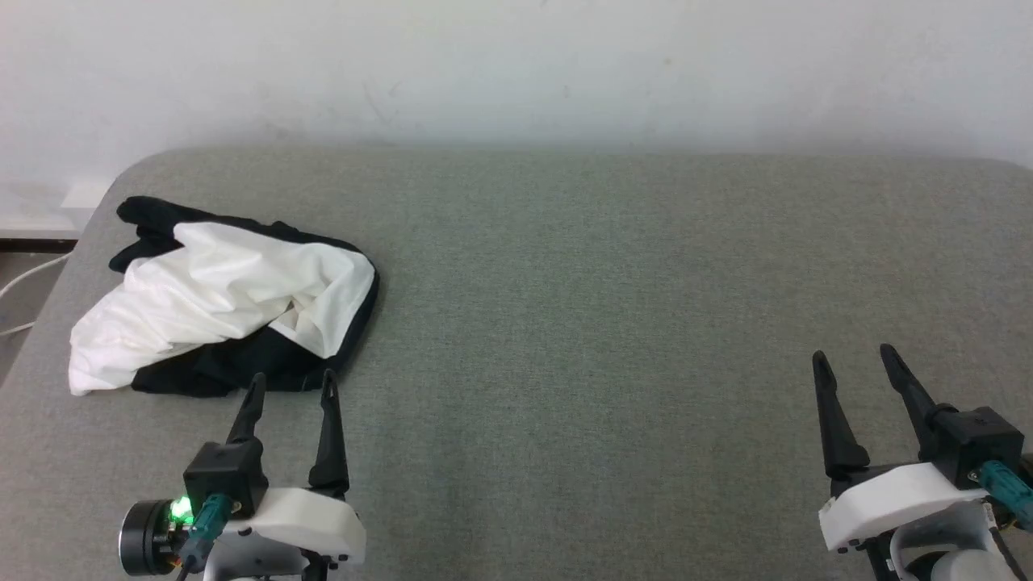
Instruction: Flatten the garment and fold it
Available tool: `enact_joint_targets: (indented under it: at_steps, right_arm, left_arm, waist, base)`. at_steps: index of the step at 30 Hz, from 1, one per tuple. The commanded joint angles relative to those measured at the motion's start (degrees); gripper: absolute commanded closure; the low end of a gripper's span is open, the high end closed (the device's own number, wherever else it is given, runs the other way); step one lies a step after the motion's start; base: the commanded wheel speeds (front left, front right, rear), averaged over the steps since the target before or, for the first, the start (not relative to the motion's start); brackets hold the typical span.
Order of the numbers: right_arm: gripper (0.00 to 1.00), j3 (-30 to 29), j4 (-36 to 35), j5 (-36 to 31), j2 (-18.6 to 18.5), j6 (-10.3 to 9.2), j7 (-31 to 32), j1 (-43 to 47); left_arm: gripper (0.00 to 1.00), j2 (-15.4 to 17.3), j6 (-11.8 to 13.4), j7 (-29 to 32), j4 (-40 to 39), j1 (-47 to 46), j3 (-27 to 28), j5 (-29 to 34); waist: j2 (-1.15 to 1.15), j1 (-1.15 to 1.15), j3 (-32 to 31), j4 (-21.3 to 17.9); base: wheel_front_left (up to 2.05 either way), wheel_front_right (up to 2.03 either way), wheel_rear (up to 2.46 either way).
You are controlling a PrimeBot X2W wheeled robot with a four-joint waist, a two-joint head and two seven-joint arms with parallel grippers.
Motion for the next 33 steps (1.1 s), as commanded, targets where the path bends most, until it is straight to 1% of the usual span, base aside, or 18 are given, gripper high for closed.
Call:
enact_joint_targets:
  at_steps: [1,11,33]
  right_arm:
    - [0.00,0.13,0.22,0.01,0.08,-0.02,-0.57,0.03]
    - [0.00,1.69,1.44,0.20,0.10,-0.03,-1.77,0.14]
    - [0.00,2.96,3.28,1.29,0.13,-0.04,-4.40,0.88]
  left_arm:
    - [0.00,-0.08,0.42,-0.64,0.18,0.48,0.21,-0.25]
    - [0.00,-0.10,0.95,-1.84,0.38,0.94,0.46,-0.61]
    - [0.00,-0.14,1.83,-4.47,0.85,3.11,0.65,-3.21]
  waist:
    - [0.00,0.00,0.00,0.79]
    - [0.00,0.00,-0.21,4.97]
    - [0.00,0.00,-0.85,15.68]
  base:
    - [0.00,0.00,0.00]
    - [0.00,0.00,0.00]
    - [0.00,0.00,0.00]
